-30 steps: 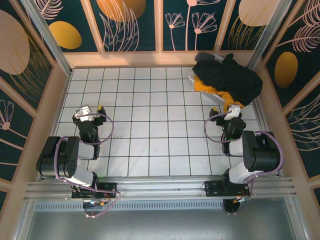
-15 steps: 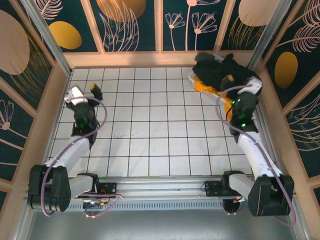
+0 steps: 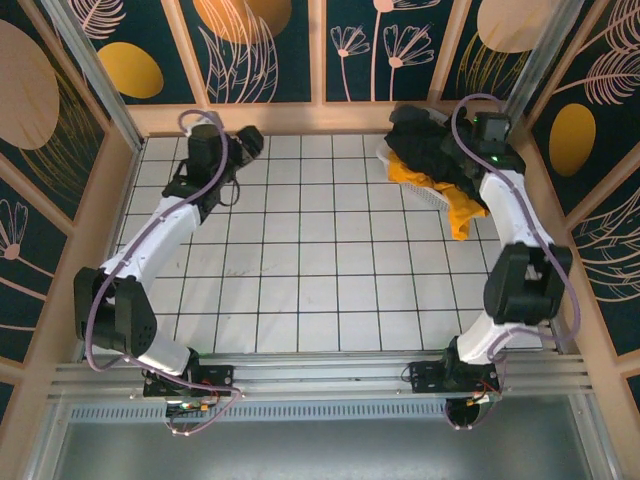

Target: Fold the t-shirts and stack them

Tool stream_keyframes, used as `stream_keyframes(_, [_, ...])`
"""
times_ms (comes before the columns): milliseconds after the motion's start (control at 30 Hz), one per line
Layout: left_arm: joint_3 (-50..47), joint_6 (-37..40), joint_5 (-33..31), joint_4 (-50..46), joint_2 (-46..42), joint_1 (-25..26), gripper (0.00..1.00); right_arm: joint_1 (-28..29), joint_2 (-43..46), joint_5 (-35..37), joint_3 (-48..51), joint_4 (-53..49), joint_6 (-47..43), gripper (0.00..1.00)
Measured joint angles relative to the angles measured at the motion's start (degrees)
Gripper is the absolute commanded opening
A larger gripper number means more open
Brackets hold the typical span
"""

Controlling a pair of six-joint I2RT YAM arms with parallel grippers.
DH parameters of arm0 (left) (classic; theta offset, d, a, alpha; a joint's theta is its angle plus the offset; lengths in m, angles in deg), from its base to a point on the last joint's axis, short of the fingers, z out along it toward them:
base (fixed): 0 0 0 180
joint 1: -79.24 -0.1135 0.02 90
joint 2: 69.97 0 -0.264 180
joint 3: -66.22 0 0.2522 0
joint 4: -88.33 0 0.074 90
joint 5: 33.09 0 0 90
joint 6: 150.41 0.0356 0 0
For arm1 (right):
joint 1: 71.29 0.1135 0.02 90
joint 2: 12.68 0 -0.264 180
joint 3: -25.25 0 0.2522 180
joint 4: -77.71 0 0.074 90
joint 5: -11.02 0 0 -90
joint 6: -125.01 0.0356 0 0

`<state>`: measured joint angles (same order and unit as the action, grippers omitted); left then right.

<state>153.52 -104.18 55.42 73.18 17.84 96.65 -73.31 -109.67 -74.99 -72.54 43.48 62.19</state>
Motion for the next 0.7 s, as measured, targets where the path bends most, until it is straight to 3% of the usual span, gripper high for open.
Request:
stream_keyframes(100, [1.1, -0.3, 3.1, -1.9, 0.1, 5.0, 0.68, 0.6, -8.4, -2.3, -5.5, -2.7, 0.2, 0.77])
stream_keyframes(167, [1.4, -0.5, 4.4, -1.9, 0.1, 7.3, 0.63, 1.1, -13.2, -3.3, -8.4, -2.9, 0.2, 0.71])
stream_keyframes(233, [1.4, -0.8, 5.2, -2.3, 0.0, 9.1, 0.58, 1.5, -17.4, -4.3, -11.8, -3.7, 0.5, 0.58])
stream_keyframes(367, [1.4, -1.2, 6.0, -3.3, -0.3, 10.1, 0.48, 1.9, -24.1, -5.6, -18.3, -4.7, 0.4, 0.12])
stream_keyframes(433, [1.4, -1.1, 5.9, -4.0, -0.9, 10.1, 0.43, 1.9, -24.6, -5.2, -18.8, -4.9, 0.7, 0.00])
stream_keyframes(533, [1.4, -0.5, 5.2, -5.6, -2.4, 10.0, 0.37, 1.9, -21.6, -3.8, -16.6, -3.1, 0.7, 0.00])
stream_keyframes(700, [1.4, 0.0, 3.8, -6.7, -4.1, 10.0, 0.32, 2.6, -8.4, -0.4, -11.0, 0.7, 0.8, 0.00])
